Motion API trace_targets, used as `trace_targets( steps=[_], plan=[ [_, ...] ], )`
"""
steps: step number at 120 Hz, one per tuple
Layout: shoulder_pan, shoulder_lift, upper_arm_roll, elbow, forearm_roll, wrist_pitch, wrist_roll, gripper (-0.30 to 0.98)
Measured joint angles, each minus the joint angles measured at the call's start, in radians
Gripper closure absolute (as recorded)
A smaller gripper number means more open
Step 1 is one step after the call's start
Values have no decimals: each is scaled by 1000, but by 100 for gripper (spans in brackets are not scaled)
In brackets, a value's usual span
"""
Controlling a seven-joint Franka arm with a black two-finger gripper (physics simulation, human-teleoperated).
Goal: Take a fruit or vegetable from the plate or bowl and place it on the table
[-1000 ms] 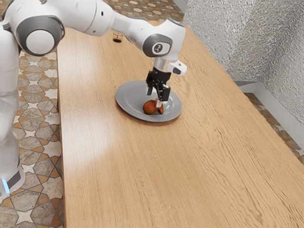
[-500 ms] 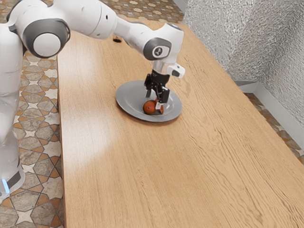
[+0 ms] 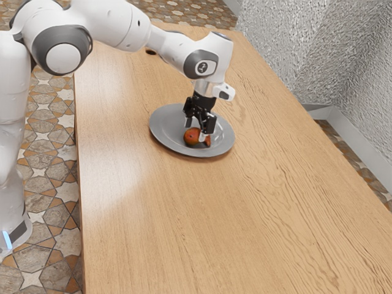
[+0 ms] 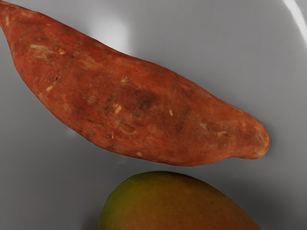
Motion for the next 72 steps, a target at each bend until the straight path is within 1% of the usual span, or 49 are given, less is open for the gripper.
trace_targets(
  steps=[12, 32, 38, 56, 72],
  plan=[
    [0, 4, 0, -2, -6, 3, 0, 21],
    [0, 5, 0, -1, -2, 7, -4, 44],
    [0, 4, 0, 0, 3, 8, -6, 49],
    [-2, -22, 0, 11, 8, 5, -9, 44],
    [-5, -46, -4, 39, 17, -3, -9, 46]
  ],
)
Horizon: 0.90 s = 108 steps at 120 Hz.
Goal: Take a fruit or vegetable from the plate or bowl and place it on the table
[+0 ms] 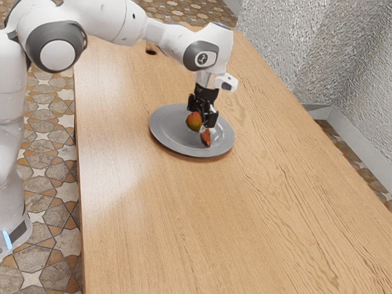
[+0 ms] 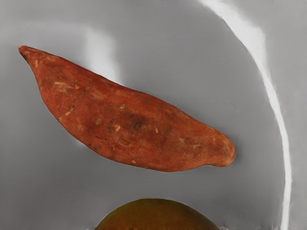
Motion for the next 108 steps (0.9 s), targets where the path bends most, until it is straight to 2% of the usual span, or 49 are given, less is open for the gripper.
trace_targets(
  steps=[11, 41, 64, 81, 94, 108],
  plan=[
    [-41, -5, -5, 67, 3, -23, 0, 46],
    [-251, 17, -10, 141, 4, -54, 1, 46],
    [-332, 23, -18, 144, 2, -59, 2, 46],
    [-346, 25, -20, 144, 2, -61, 2, 46],
    [-349, 25, -20, 144, -1, -62, 4, 22],
    [-356, 25, -18, 144, -2, -63, 7, 10]
  ],
)
